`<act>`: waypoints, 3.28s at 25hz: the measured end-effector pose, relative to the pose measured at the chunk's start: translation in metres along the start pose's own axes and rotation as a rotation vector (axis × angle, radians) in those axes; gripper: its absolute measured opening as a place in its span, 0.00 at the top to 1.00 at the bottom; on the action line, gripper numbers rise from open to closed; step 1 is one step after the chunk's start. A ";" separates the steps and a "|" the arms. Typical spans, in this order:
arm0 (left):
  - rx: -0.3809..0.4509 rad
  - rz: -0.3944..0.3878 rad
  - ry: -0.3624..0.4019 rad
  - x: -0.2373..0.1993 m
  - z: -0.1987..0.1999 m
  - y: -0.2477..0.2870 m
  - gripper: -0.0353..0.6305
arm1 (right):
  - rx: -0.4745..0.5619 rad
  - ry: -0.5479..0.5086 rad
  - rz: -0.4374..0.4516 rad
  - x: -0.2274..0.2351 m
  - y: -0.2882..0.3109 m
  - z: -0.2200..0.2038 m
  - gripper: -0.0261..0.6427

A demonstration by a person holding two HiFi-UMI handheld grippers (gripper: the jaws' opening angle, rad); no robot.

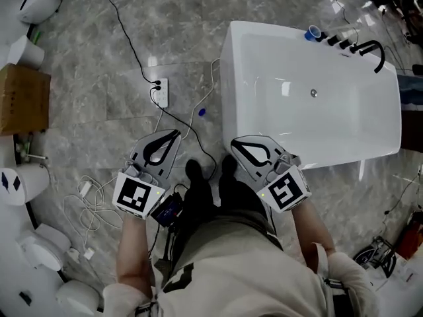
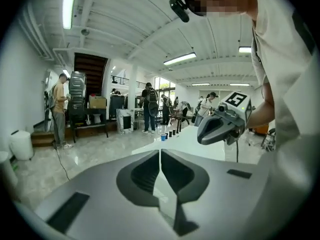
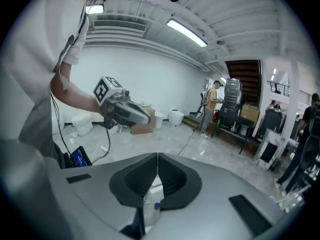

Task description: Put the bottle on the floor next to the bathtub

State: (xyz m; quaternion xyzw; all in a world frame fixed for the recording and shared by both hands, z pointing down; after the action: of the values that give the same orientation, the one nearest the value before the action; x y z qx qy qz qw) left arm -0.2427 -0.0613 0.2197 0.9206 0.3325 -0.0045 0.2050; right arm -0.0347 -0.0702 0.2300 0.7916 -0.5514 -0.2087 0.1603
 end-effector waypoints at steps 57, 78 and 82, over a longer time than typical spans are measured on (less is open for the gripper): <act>0.186 0.294 -0.051 0.116 0.071 -0.062 0.86 | 0.454 0.362 0.460 -0.040 -0.058 0.097 0.92; 0.285 0.270 -0.088 0.067 0.024 -0.208 0.86 | 0.432 0.440 0.401 -0.148 0.012 0.168 0.92; 0.280 0.264 -0.109 0.058 0.010 -0.231 0.86 | 0.425 0.429 0.392 -0.170 0.023 0.175 0.92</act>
State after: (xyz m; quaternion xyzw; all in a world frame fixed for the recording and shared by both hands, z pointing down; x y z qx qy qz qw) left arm -0.3383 0.1307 0.1154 0.9741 0.1933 -0.0736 0.0915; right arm -0.1942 0.0780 0.1163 0.7123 -0.6777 0.1161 0.1411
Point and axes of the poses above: the fingertips, and each gripper's own axes: y forward along the fingers, x to its right, z out of its top, the point moved 7 cm from there along -y, backward along the fingers, and after that the axes turned 3 degrees about -y, right-handed, at the moved point
